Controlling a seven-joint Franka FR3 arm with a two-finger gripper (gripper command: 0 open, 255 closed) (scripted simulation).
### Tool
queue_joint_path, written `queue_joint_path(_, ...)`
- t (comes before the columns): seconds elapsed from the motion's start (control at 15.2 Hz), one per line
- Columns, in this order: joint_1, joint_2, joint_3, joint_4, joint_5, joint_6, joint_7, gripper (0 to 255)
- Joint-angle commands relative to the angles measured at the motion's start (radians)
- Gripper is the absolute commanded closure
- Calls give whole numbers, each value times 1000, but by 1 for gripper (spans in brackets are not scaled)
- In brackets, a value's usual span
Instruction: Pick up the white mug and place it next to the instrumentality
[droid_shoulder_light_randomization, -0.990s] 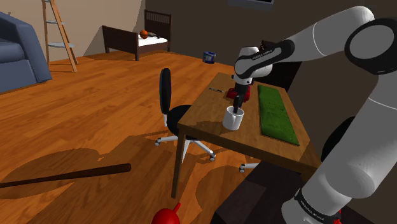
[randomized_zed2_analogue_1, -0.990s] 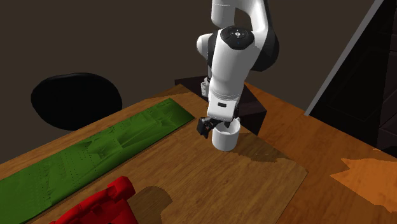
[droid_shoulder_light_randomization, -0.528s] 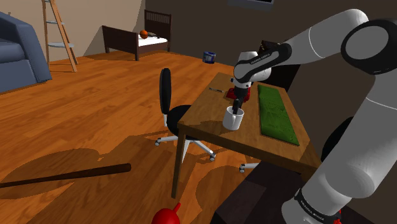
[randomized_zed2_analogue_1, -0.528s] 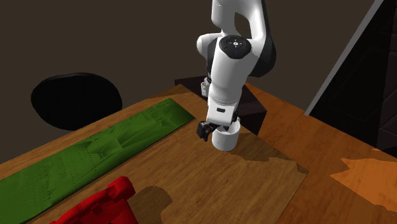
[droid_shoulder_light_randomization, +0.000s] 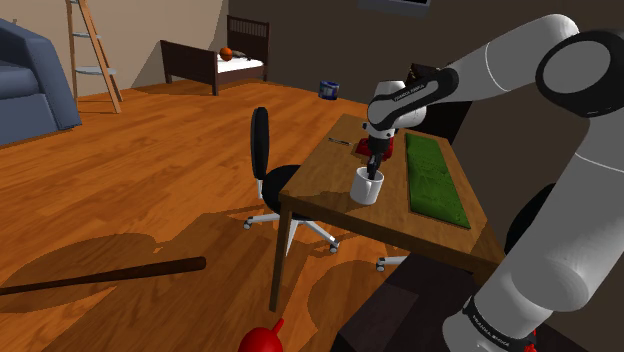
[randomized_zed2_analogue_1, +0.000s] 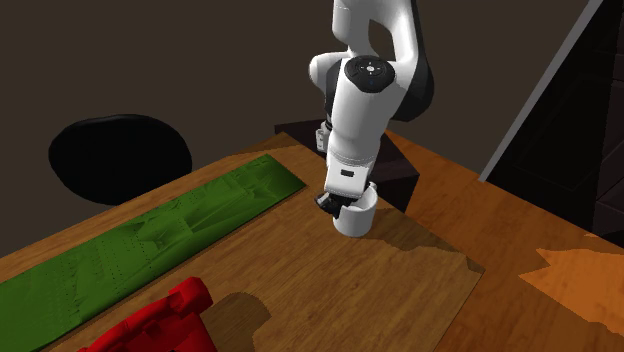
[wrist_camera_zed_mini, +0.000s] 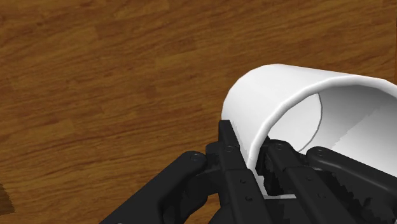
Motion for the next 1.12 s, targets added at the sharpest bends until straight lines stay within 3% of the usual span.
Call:
queue_joint_path(0.0, 0, 0, 0, 0, 0, 0, 0, 255)
queue_joint_path(0.26, 0, 0, 0, 0, 0, 0, 0, 255)
queue_joint_path(1.06, 4, -77, 1, 80, -18, -155, 9, 255)
